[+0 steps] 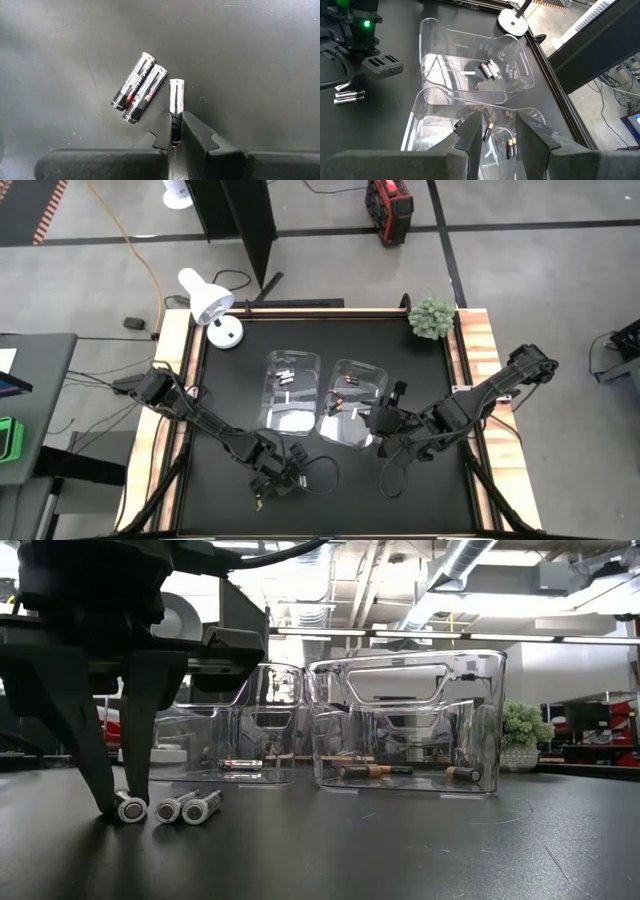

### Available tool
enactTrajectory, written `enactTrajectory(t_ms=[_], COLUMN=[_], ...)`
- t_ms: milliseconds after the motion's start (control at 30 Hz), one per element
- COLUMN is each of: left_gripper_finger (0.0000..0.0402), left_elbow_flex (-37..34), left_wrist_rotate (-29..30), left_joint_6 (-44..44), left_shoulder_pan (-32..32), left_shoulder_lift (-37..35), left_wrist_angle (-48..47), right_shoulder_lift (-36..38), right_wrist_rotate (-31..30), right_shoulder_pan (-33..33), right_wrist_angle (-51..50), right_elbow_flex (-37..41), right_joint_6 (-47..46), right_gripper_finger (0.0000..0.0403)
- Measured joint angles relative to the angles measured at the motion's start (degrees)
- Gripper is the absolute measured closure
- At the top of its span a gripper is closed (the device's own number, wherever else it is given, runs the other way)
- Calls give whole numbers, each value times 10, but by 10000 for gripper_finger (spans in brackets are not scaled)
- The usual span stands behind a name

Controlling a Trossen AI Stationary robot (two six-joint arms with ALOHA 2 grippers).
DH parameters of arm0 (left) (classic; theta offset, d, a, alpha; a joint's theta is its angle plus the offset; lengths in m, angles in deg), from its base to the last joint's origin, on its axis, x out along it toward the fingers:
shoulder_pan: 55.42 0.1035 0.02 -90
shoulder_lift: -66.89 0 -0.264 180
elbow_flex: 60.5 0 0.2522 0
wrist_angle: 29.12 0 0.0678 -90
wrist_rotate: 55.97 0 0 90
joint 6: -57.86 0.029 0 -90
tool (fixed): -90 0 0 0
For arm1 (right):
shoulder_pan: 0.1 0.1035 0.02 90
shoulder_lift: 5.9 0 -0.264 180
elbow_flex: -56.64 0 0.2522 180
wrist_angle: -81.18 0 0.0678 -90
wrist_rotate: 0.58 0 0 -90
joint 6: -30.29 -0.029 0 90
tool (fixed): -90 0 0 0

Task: Sort batteries
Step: Put the white battery into the left transparent bin

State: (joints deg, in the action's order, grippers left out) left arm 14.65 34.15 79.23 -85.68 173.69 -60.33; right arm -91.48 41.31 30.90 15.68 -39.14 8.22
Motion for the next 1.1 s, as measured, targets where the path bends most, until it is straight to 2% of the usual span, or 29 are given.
enactTrajectory(t_ms=[300,667,1100], left_gripper_finger=[386,390,399], left_elbow_flex=[12,54,56], left_wrist_rotate=[2,2,38], left_joint_6=[-2,-2,-9], left_shoulder_pan=[0,-1,0], left_shoulder_lift=[1,3,-7], left_wrist_angle=[-8,-92,-95], right_shoulder_lift=[0,0,0], right_wrist_rotate=[0,0,1], right_shoulder_pan=[0,0,0], right_wrist_angle=[0,-1,-4], right_elbow_flex=[0,0,0], right_joint_6=[0,0,1], right_gripper_finger=[271,271,271])
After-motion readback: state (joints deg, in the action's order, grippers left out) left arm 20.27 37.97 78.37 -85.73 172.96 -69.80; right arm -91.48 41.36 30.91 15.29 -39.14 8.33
